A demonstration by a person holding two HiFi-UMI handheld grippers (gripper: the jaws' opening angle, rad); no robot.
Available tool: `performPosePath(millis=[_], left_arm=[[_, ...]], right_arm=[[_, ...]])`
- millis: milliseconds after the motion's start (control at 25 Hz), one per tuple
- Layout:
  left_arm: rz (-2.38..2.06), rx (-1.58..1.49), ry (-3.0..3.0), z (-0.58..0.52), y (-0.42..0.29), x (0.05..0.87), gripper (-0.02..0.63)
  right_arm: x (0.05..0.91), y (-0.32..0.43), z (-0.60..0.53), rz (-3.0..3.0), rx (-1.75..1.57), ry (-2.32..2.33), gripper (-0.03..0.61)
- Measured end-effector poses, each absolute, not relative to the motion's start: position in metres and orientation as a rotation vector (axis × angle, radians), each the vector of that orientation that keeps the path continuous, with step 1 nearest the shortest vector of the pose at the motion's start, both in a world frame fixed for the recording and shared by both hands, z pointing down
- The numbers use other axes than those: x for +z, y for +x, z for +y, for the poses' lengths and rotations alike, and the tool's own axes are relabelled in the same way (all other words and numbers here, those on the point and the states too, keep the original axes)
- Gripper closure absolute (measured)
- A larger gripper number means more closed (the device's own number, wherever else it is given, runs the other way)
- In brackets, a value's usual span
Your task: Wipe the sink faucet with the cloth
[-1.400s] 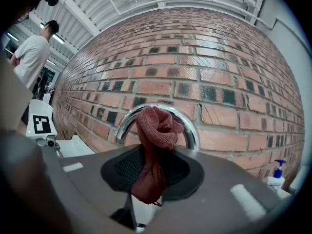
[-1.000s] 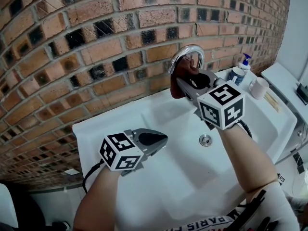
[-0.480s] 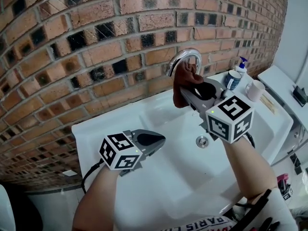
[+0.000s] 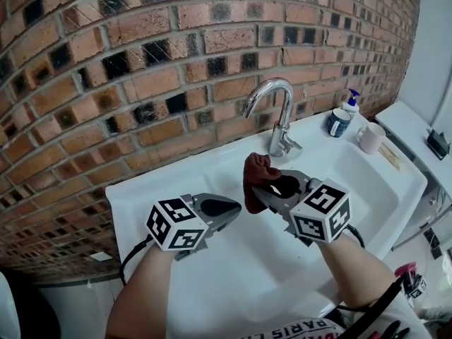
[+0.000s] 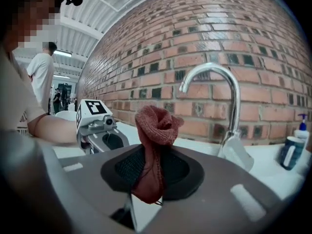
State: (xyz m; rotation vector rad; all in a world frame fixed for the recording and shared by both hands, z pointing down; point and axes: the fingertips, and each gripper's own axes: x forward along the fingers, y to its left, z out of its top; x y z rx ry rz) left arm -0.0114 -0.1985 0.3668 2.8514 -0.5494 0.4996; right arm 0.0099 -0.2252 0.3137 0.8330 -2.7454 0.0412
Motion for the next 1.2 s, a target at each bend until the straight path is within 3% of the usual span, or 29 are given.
performPosePath(millis=[1200], left_arm=[[-0.553, 0.497, 2.851, -0.199, -0.012, 0.367, 0.607]], right_arm=[[0.352, 0.001, -0.221, -2.715, 0.129, 0.629, 0.494]])
